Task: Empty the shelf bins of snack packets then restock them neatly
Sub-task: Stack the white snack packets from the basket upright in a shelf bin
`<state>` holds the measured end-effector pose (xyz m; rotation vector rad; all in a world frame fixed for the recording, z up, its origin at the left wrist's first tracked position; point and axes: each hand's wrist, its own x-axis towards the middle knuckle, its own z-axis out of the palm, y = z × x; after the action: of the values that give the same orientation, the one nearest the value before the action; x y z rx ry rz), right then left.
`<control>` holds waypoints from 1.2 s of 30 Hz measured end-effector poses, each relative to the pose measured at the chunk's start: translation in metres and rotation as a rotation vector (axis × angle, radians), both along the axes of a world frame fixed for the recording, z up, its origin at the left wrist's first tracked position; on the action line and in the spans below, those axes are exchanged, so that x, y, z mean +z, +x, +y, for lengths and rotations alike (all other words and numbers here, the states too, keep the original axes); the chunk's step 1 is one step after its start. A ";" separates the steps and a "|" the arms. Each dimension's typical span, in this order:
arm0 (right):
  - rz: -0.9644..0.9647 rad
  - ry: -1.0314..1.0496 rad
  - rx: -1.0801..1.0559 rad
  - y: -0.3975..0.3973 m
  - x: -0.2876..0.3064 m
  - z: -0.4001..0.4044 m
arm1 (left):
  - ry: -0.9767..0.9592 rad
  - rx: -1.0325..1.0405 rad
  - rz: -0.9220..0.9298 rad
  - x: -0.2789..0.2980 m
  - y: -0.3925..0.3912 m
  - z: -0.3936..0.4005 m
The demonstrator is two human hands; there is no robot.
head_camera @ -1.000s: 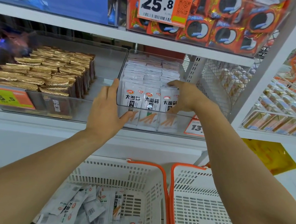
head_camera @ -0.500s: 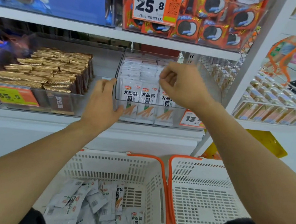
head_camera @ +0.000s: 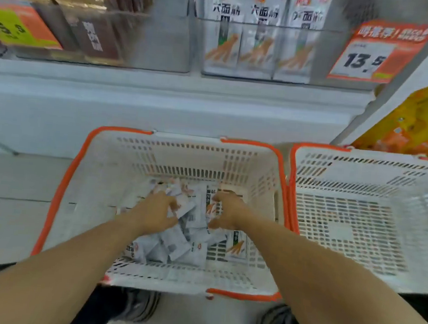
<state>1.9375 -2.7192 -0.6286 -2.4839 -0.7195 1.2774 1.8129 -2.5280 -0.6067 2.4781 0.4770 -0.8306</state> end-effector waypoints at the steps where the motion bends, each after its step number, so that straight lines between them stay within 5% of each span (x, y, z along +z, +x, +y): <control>1: 0.016 0.016 -0.056 -0.004 -0.019 0.002 | 0.029 0.028 -0.009 -0.019 -0.007 0.004; 5: -0.026 0.032 -0.268 -0.010 -0.075 0.030 | 0.169 0.129 -0.186 -0.076 -0.006 0.015; 9: -0.142 0.010 -0.395 -0.017 -0.106 0.054 | 0.190 0.092 -0.132 -0.114 0.008 0.013; 13: 0.041 0.161 -0.663 -0.014 -0.110 0.054 | 0.267 0.052 -0.161 -0.130 0.017 0.008; 18: 0.165 0.164 -0.598 -0.007 -0.081 0.038 | 0.239 0.204 -0.362 -0.110 0.019 0.001; 22: 0.292 0.257 -0.577 0.006 -0.043 0.028 | -0.003 0.364 -0.523 -0.077 0.018 0.006; 29: 0.457 0.545 -0.556 0.031 0.045 0.004 | -0.755 1.023 -0.331 0.014 0.029 0.003; 36: 0.494 0.663 -0.611 0.003 0.089 -0.012 | -1.207 1.020 -0.141 0.071 0.002 -0.037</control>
<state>1.9409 -2.7316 -0.5396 -1.5768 -0.1763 1.0992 1.8147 -2.5650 -0.5355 0.9502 0.7645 -0.2997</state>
